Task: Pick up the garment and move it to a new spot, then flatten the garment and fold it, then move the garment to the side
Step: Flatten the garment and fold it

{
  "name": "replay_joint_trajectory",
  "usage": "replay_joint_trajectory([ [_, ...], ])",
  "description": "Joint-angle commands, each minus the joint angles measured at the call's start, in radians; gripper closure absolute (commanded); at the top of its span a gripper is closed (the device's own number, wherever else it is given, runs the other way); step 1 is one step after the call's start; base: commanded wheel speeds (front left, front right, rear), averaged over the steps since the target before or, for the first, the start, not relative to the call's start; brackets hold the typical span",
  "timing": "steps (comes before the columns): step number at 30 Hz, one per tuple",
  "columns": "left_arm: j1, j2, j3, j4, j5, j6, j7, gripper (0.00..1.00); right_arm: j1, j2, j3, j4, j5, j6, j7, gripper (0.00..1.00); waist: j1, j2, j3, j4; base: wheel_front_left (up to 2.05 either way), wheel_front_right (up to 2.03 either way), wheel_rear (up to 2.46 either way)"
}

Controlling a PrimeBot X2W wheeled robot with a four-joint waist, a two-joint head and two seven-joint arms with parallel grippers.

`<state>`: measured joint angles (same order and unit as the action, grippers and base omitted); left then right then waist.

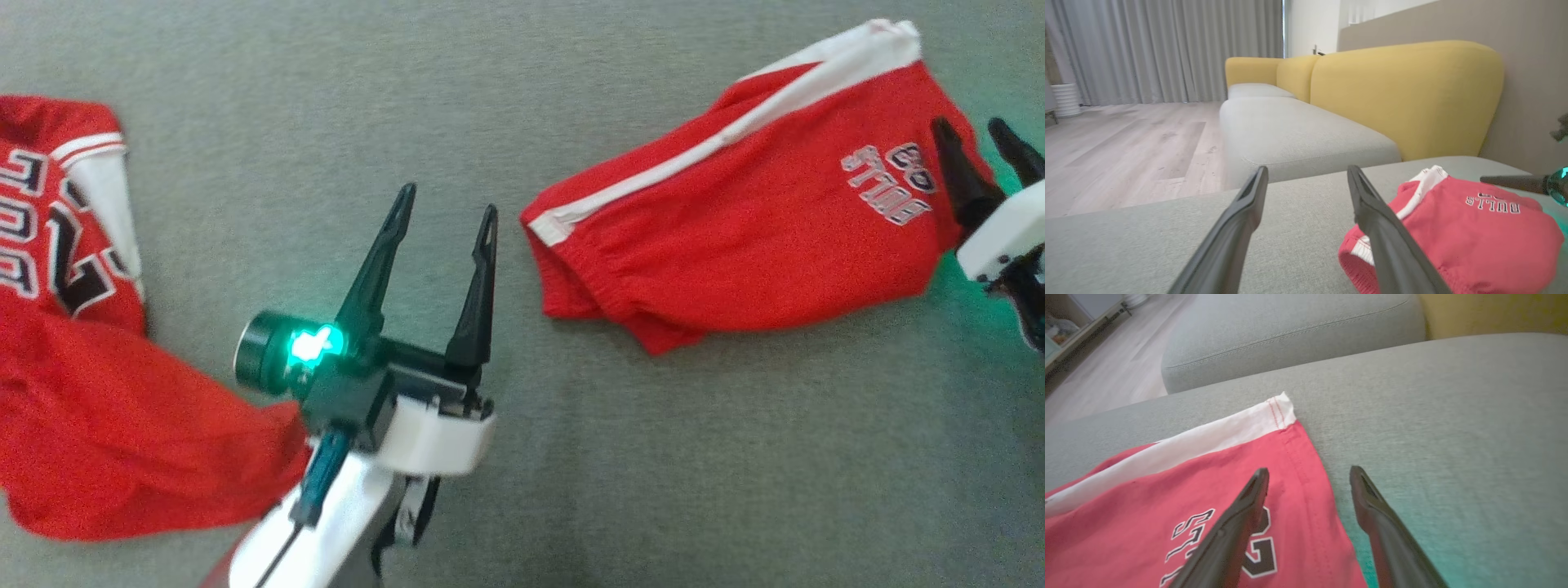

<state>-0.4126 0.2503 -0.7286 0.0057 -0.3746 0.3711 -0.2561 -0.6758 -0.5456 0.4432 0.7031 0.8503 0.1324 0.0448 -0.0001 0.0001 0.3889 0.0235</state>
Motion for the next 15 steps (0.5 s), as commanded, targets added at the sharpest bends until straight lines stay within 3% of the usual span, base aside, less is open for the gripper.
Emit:
replay_joint_trajectory([
  [1,0.037,-0.006,0.064,-0.056,0.034,0.005,-0.005,0.0,0.023,-0.033,0.008,-0.004,0.032,-0.002,0.013,0.0,0.0001,-0.0001,0.008,0.034,0.0,0.0,0.0],
  [7,0.125,-0.081,0.146,-0.106,0.131,-0.051,-0.006,0.0,0.027,-0.039,0.039,0.061,0.106,-0.002,0.077,0.0,0.0001,-0.0001,0.02,0.085,0.0,0.0,0.0],
  [8,0.13,-0.09,0.157,-0.106,0.143,-0.064,-0.006,0.0,0.029,-0.035,0.047,0.066,0.119,-0.002,0.085,0.16,0.0001,-0.0001,0.02,0.088,0.0,0.0,0.0],
  [9,0.132,-0.098,0.165,-0.107,0.157,-0.078,-0.006,0.0,0.028,-0.033,0.055,0.069,0.125,-0.002,0.084,0.82,0.0001,-0.0001,0.019,0.089,0.0,0.0,0.0],
  [10,0.134,-0.105,0.174,-0.109,0.171,-0.09,-0.006,0.0,0.026,-0.034,0.062,0.073,0.125,-0.002,0.075,1.0,0.0001,-0.0001,0.019,0.088,0.0,0.0,0.0],
  [15,0.145,-0.123,0.213,-0.117,0.216,-0.122,-0.006,0.0,0.013,-0.031,0.07,0.118,0.12,-0.002,0.01,1.0,0.0001,-0.0001,0.005,0.063,0.0,0.0,0.0],
])
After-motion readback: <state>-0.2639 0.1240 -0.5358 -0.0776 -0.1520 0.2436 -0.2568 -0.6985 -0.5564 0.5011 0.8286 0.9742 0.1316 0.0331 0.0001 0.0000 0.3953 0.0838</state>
